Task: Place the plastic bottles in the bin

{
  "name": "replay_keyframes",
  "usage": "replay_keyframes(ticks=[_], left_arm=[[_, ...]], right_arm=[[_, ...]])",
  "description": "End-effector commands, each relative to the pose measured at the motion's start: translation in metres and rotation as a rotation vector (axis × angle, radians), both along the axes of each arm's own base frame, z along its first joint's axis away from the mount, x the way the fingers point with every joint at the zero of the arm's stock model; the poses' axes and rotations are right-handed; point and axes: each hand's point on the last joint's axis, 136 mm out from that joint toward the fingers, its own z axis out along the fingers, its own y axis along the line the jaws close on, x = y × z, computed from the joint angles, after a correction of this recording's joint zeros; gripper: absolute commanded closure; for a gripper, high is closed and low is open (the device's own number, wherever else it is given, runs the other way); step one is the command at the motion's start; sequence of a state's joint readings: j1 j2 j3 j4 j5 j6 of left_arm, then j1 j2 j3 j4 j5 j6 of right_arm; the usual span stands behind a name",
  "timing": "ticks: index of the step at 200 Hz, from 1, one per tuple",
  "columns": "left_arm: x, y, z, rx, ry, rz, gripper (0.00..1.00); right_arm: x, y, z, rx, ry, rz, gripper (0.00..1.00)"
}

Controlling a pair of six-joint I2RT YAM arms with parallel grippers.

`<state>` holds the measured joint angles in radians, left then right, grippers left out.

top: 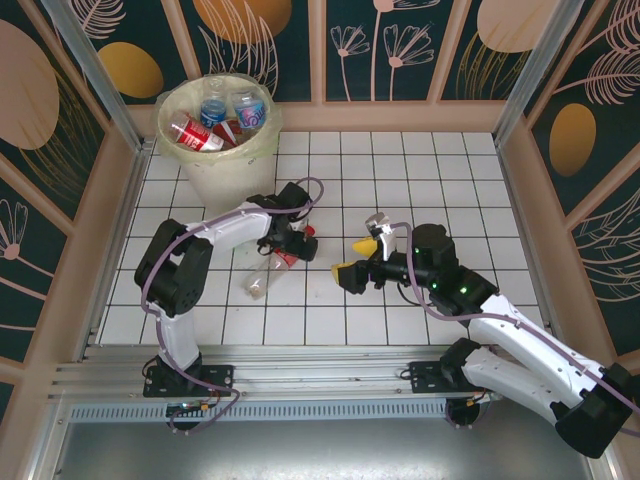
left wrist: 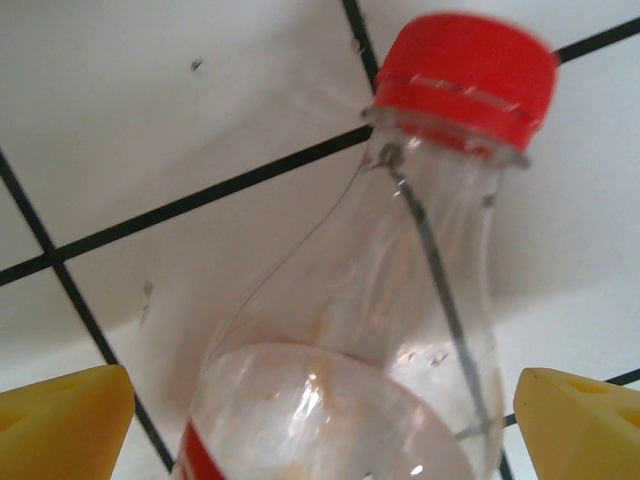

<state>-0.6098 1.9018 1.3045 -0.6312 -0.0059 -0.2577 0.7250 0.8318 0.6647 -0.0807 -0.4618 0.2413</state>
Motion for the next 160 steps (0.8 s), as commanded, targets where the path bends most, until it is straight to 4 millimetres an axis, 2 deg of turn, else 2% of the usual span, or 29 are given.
replay_keyframes(ticks=[1,25,47,71,93,108,143,146,160], left_arm=[[-0.012,0.014,0.004,0.057,0.011,-0.017,0.06],[-0.02,0.014,-0.001,0.049,0.034,-0.018,0.16],[-0.023,0.009,0.001,0.036,0.035,-0.028,0.2],[-0.02,0.002,0.007,0.01,0.022,-0.03,0.29],[-0.016,-0.013,0.021,-0.072,0.004,-0.039,0.31],[-0.015,-0.032,0.04,-0.184,-0.01,-0.065,0.32],[-0.014,-0.077,0.106,-0.467,-0.064,-0.159,0.33],[-0.015,-0.081,0.122,-0.502,-0.088,-0.174,0.33],[-0.016,-0.097,0.15,-0.606,-0.101,-0.225,0.33]], right_arm=[[0.003,-0.003,-0.001,-0.001,-0.002,-0.017,0.01],[0.004,-0.003,-0.002,-0.003,-0.001,-0.02,0.01],[0.004,-0.003,-0.002,-0.002,0.0,-0.018,0.01],[0.005,-0.004,-0.001,-0.002,-0.001,-0.024,0.01],[0.006,-0.005,-0.001,-0.003,-0.003,-0.03,0.01],[0.006,-0.006,0.0,-0.002,-0.01,-0.037,0.01],[0.008,-0.007,0.007,0.008,-0.035,-0.046,0.01],[0.007,-0.007,0.009,0.013,-0.04,-0.044,0.01],[0.006,-0.007,0.021,0.047,-0.06,-0.041,0.01]])
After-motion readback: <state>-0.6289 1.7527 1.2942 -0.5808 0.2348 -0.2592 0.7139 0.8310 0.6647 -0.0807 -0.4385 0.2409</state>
